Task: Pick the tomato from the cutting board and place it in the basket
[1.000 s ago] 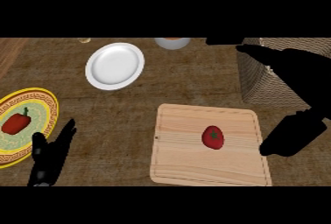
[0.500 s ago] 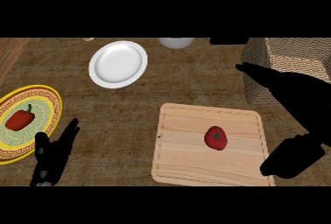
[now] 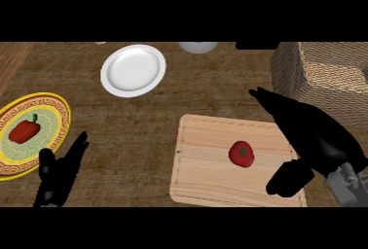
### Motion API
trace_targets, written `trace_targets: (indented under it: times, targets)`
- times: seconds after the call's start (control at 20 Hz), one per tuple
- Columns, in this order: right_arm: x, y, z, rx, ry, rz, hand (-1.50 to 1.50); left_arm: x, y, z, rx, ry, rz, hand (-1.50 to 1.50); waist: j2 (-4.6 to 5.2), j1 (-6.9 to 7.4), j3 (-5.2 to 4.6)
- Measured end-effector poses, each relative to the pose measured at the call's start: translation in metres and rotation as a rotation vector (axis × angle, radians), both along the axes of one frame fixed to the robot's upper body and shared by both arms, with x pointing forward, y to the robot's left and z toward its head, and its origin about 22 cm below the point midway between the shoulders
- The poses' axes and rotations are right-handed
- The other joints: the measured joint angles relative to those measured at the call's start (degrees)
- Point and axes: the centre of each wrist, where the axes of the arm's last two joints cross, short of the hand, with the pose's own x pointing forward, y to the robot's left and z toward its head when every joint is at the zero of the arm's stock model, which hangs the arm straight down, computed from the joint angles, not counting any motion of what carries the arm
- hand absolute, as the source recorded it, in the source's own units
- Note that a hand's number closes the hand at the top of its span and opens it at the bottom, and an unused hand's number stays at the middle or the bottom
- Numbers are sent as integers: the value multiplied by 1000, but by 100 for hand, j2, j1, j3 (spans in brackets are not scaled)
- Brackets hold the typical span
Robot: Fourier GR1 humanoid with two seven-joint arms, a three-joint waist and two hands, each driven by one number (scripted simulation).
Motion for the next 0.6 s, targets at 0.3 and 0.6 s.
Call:
trace_targets:
  times: [0.3, 0.6]
  targets:
    - [0, 2, -30, -22, 34, -26, -150, 4, -2, 1, -12, 17, -1, 0, 3, -1, 6]
    - [1, 4, -61, -32, 52, -52, -150, -1, 0, 3, -6, 20, 1, 0, 7, 8, 3]
